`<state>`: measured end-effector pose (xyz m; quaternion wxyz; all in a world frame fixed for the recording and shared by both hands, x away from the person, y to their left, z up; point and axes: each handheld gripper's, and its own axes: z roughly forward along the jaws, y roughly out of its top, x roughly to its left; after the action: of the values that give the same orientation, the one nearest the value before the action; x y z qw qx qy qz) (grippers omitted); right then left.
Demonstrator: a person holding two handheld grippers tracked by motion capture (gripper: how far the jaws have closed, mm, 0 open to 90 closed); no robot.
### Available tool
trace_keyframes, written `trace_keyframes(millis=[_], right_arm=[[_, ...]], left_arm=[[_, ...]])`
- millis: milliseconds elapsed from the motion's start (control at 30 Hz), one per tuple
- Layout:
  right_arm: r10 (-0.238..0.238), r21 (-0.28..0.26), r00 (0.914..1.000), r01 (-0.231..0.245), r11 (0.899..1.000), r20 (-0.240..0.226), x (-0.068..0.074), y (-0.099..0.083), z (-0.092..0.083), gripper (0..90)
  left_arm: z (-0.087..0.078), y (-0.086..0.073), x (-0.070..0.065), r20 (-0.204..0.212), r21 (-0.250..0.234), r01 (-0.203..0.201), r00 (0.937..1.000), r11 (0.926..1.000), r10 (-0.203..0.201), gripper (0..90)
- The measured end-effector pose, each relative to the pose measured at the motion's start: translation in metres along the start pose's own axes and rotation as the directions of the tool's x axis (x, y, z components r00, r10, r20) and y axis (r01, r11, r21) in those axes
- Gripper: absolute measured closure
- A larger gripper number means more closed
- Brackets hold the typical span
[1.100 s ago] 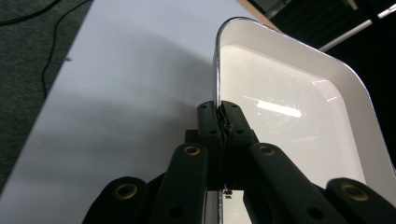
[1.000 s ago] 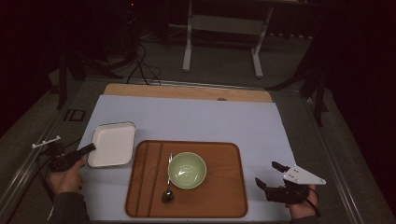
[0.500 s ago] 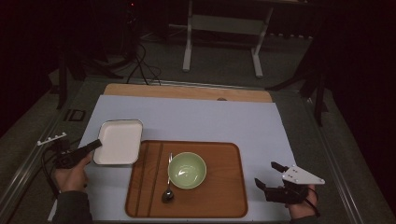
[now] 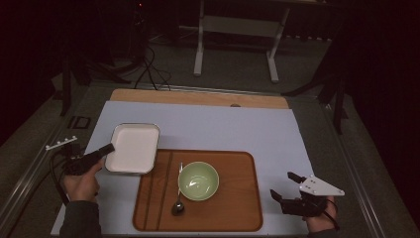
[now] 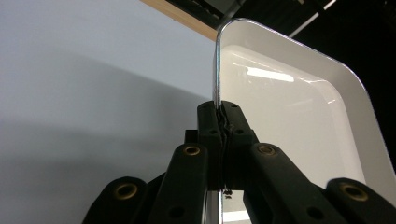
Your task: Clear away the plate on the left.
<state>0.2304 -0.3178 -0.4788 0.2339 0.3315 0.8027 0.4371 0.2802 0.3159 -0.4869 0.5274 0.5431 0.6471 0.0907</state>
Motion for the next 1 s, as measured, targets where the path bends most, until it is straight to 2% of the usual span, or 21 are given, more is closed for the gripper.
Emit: trace_keyframes(millis=[267, 400, 600, 1000], right_arm=[[0.001, -0.003, 1.0, -0.001, 1.0, 0.002, 0.0, 0.0, -0.001, 14.6], [-0.002, -0.002, 1.0, 0.002, 1.0, 0.003, 0.0, 0.0, -0.001, 14.5], [-0.001, 0.001, 1.0, 0.001, 1.0, 0.004, 0.001, 0.0, 0.0, 14.6], [-0.005, -0.011, 1.0, 0.005, 1.0, 0.007, 0.001, 0.001, -0.001, 14.6]], left_arm=[[0.005, 0.0, -0.017, 0.019, 0.008, -0.04, 0.999, 0.9992, 0.04, 89.6], [0.01, 0.002, -0.03, 0.038, 0.017, -0.07, 0.9969, 0.9974, 0.069, 89.6], [0.015, 0.007, -0.042, 0.06, 0.016, -0.086, 0.9946, 0.9962, 0.085, 89.6], [0.032, 0.01, -0.073, 0.112, 0.052, -0.158, 0.9821, 0.9861, 0.151, 89.6]])
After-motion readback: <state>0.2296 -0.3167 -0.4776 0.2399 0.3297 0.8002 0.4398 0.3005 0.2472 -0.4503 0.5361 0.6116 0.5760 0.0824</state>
